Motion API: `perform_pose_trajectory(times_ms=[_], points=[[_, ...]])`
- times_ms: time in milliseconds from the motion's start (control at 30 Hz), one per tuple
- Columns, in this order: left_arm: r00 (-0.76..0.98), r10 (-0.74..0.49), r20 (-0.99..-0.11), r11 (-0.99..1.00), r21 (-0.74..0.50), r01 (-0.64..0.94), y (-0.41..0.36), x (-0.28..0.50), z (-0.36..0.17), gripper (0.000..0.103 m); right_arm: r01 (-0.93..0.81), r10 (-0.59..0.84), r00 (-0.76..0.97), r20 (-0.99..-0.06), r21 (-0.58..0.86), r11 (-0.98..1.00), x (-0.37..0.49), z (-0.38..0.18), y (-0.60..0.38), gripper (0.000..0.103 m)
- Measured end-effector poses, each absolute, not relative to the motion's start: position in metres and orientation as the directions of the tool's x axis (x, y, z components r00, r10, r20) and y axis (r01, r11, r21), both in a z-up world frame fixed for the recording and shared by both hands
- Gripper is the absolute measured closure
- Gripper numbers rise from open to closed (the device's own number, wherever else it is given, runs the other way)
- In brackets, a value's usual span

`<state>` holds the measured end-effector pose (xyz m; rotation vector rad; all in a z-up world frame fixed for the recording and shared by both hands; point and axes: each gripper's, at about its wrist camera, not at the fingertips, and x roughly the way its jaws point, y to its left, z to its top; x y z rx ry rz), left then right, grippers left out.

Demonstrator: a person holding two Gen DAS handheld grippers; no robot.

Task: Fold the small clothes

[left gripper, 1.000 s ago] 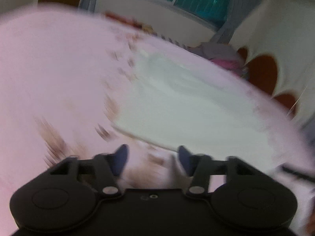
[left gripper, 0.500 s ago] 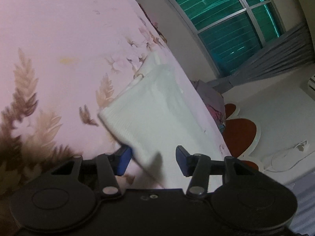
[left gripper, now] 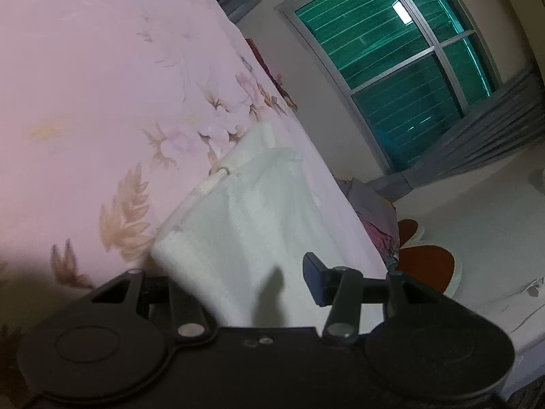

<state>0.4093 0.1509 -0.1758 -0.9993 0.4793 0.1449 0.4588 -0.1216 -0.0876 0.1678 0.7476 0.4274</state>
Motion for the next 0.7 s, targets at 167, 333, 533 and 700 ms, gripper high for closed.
perform_pose_trajectory(times_ms=[167, 333, 533, 700], points=[[0.889, -0.075, -0.452, 0.5, -0.789, -0.358, 0.16, 0.412, -0.184, 0.082, -0.312, 0.426, 0.637, -0.643, 0.29, 0.905, 0.48, -0.093, -0.105, 0.103], [0.888, -0.111, -0.446, 0.488, -0.803, -0.342, 0.168, 0.415, -0.189, 0.091, -0.307, 0.43, 0.628, -0.649, 0.3, 0.903, 0.496, -0.102, -0.094, 0.103], [0.886, -0.092, -0.454, 0.522, -0.78, -0.346, 0.167, 0.416, -0.187, 0.091, -0.304, 0.419, 0.602, -0.68, 0.29, 0.907, 0.505, -0.115, -0.087, 0.103], [0.872, -0.06, -0.486, 0.546, -0.748, -0.378, 0.161, 0.423, -0.178, 0.088, -0.307, 0.425, 0.587, -0.689, 0.297, 0.904, 0.512, -0.121, -0.088, 0.103]])
